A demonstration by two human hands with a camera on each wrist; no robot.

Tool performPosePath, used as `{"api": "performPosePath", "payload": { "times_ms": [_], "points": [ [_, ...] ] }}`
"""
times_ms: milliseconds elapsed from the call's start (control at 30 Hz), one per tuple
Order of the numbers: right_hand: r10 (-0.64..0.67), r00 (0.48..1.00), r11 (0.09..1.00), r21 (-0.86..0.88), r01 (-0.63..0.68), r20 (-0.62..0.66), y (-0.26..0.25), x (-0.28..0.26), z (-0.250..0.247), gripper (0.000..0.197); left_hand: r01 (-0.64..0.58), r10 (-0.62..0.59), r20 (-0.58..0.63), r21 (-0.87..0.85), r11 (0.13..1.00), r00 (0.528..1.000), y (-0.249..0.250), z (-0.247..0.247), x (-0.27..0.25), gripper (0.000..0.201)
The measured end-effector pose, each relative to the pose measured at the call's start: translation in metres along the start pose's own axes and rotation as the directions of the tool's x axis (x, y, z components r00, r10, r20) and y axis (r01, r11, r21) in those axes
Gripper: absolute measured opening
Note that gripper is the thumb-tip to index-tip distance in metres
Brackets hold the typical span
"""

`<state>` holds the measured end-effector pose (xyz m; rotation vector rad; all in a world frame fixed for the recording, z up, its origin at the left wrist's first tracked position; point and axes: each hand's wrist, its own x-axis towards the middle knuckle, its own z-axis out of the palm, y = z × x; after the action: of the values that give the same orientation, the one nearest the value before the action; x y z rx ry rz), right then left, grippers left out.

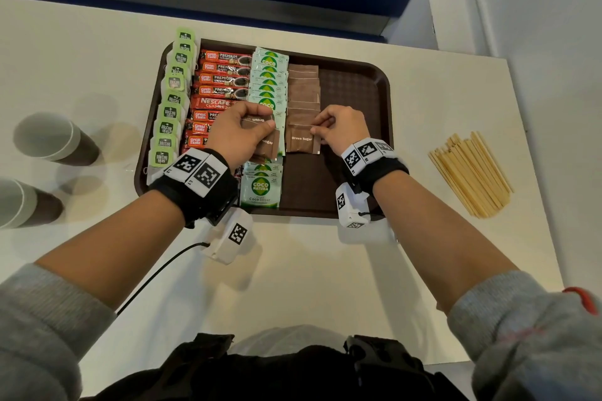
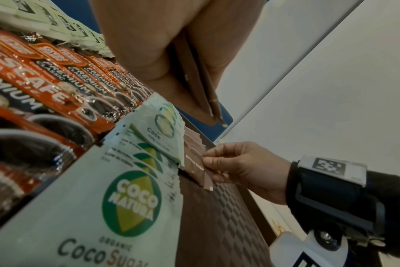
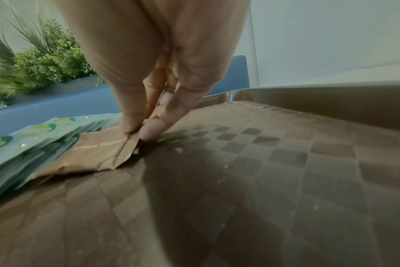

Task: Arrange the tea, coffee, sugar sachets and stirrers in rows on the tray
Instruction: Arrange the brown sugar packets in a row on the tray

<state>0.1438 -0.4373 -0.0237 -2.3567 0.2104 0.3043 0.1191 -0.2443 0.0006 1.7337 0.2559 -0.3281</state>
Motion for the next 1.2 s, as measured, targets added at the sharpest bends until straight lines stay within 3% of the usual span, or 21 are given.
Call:
{"api": "performPosePath", "payload": {
  "times_ms": [333, 467, 633, 733, 900, 1000, 1100, 1200],
  "points": [
    [-0.099, 0.99, 0.995, -0.032, 0.096, -0.101, -0.01, -0.002, -0.008, 0.013, -0.028, 0.026, 0.095, 0.024, 0.999, 0.995, 0.003, 0.004, -0.005, 0.026],
    [-0.161, 0.986, 0.98, 0.127, 0.154, 0.043, -0.032, -0.008, -0.01, 0.026, -0.061, 0.058, 0.127, 0.018, 0.998, 0.99, 0.006, 0.002, -0.008, 0.051],
    [-0.233, 0.948, 0.955, 0.233, 0.182, 0.216, -0.049, -0.007, -0.006, 0.018, -0.02, 0.021, 0.171, -0.008, 1.0, 0.985, 0.008, 0.005, -0.01, 0.066],
    [-0.23, 0.943, 0.943, 0.293, 0.156, 0.239, -0.052, -0.007, -0.008, 0.014, -0.008, 0.008, 0.151, 0.002, 1.0, 0.989, 0.007, 0.005, -0.009, 0.06],
    [-0.203, 0.964, 0.899, 0.422, 0.115, 0.17, -0.047, -0.01, -0.012, 0.022, 0.039, -0.039, 0.065, -0.008, 0.999, 0.997, 0.004, 0.005, -0.006, 0.027],
    [-0.182, 0.959, 0.868, 0.493, 0.053, 0.217, -0.044, -0.014, -0.014, 0.033, 0.037, -0.037, 0.051, -0.01, 0.999, 0.998, 0.003, 0.005, -0.005, 0.013],
    [-0.167, 0.947, 0.908, 0.416, 0.039, 0.276, -0.042, -0.016, -0.015, 0.03, 0.013, -0.014, 0.035, 0.002, 1.0, 0.999, 0.004, 0.006, -0.004, 0.013],
    [-0.186, 0.948, 0.965, 0.228, 0.127, 0.259, -0.041, -0.015, -0.017, 0.016, -0.026, 0.024, 0.048, 0.043, 0.999, 0.999, 0.005, 0.005, -0.003, 0.014]
  ]
}}
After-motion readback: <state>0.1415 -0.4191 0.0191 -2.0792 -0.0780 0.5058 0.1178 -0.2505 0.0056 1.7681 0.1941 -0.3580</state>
